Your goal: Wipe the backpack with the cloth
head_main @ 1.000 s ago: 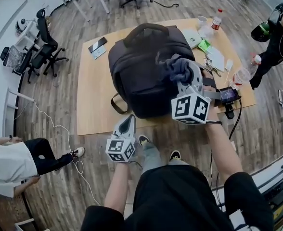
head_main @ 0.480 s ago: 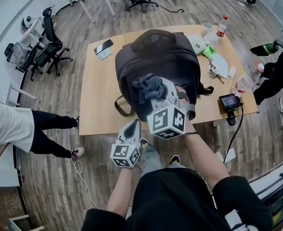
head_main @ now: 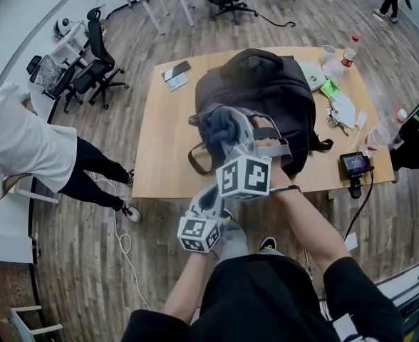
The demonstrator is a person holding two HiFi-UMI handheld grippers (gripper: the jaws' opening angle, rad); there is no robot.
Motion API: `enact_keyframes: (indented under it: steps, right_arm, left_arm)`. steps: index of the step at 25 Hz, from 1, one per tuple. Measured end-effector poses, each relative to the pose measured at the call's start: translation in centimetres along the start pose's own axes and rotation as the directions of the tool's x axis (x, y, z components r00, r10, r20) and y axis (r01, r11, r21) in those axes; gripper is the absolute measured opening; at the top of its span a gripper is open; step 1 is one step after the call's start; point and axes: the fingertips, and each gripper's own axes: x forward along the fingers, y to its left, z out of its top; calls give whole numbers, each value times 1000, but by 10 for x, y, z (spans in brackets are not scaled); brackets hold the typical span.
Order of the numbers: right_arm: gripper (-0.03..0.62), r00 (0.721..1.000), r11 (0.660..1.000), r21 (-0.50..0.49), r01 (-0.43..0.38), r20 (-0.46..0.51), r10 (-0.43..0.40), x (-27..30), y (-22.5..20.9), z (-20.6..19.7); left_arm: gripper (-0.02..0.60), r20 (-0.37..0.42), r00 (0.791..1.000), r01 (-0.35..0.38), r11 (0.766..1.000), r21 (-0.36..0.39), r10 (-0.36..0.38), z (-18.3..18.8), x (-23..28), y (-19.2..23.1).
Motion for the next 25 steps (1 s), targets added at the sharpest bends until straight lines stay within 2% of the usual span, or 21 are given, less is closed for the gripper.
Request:
enact_keyframes:
  steps: [4, 6, 9, 12, 15, 19, 22, 25]
  right_arm:
    - [109, 990, 996, -78, 40, -134, -50, -7, -19, -56]
    - [109, 975, 994, -65, 90, -196, -101, -22, -48, -92]
    - [110, 963, 986, -18, 166, -214, -166, -57, -88, -119]
    - [109, 964, 984, -20, 176, -201, -176, -78, -85, -127]
    - [109, 969, 988, 9, 157, -195, -152, -84, -58, -133]
    - [107, 976, 983, 129, 131, -192, -105, -80, -48, -129]
    - [107, 988, 971, 236, 42, -156, -5, -67, -28, -111]
    - [107, 992, 972, 223, -69, -85, 89, -41, 7, -68]
  left_arm:
    - [15, 10, 1000, 11, 1000, 7, -11, 5, 6, -6]
    - [16, 9, 1000, 23, 1000, 11, -23, 5, 7, -11]
    - [15, -7, 999, 35, 999, 8, -35, 0, 7, -17]
    - [16, -13, 999, 42, 999, -5, -42, -6, 14, -24]
    - [15, -14, 999, 46, 999, -9, -46, -10, 19, -27]
    - [15, -19, 999, 49, 999, -14, -50, -10, 22, -27]
    - [15, -21, 998, 51, 999, -14, -51, -10, 22, -27]
    - [15, -20, 998, 54, 998, 13, -54, -6, 25, -27]
